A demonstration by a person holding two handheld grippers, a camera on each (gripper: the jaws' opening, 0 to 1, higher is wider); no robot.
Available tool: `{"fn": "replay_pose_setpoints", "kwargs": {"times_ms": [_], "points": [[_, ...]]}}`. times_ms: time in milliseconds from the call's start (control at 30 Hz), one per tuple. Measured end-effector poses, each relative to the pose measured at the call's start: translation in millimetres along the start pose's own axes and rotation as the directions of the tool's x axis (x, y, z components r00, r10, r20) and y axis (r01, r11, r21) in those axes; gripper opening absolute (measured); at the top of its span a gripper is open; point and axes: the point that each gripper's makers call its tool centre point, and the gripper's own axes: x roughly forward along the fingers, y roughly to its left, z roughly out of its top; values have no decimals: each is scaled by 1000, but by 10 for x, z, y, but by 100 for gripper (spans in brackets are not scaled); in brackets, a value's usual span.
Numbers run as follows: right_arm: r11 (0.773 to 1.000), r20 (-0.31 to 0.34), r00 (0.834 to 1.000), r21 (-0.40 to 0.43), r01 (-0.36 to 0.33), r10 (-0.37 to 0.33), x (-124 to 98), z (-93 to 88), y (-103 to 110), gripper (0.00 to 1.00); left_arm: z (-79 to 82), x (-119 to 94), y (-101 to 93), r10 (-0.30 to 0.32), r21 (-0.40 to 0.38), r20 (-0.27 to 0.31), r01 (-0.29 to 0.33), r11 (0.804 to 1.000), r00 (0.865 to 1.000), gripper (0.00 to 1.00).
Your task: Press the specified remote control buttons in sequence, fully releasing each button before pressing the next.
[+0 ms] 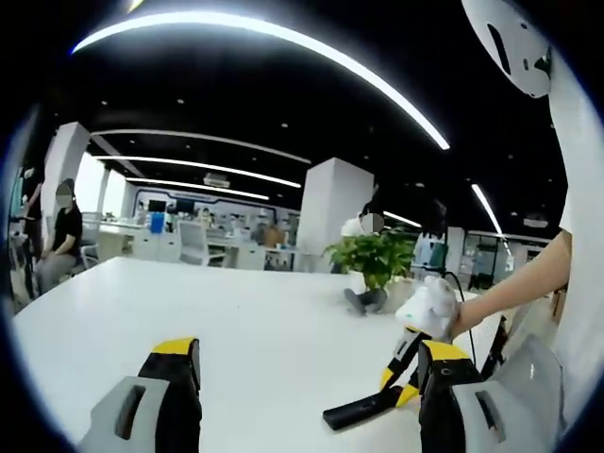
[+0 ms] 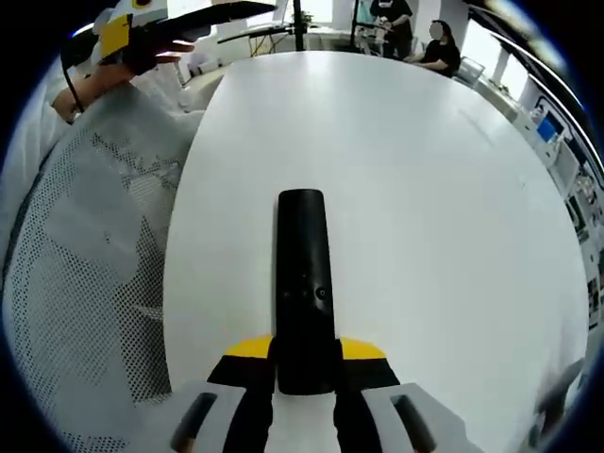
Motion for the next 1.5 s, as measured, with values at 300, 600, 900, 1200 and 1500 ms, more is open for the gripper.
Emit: {"fn": "replay_pose_setpoints", "kwargs": {"times_ms": [300, 600, 900, 1200, 1500], "points": [[1000, 17, 1000, 2, -1, 1, 5, 37, -218, 21, -30, 2, 39, 17, -3, -13, -17, 1000, 1000, 100], [1000, 22, 1000, -19, -20, 21, 12, 67, -415, 21, -108, -9, 91, 27, -2, -35, -27, 1000, 999, 100], [1000, 31, 999, -5, -25, 25, 16, 117, -665, 21, -149, -9, 193, 39, 6, -45, -39, 999, 998, 100], [999, 9, 999, -24, -37, 37, 25, 150, -856, 21, -173, -3, 433, 65, 3, -47, -65, 998, 997, 100], [999, -7, 999, -35, -36, 36, 28, 189, -1039, 21, -191, -2, 517, 73, -2, -49, -73, 997, 996, 99]]}}
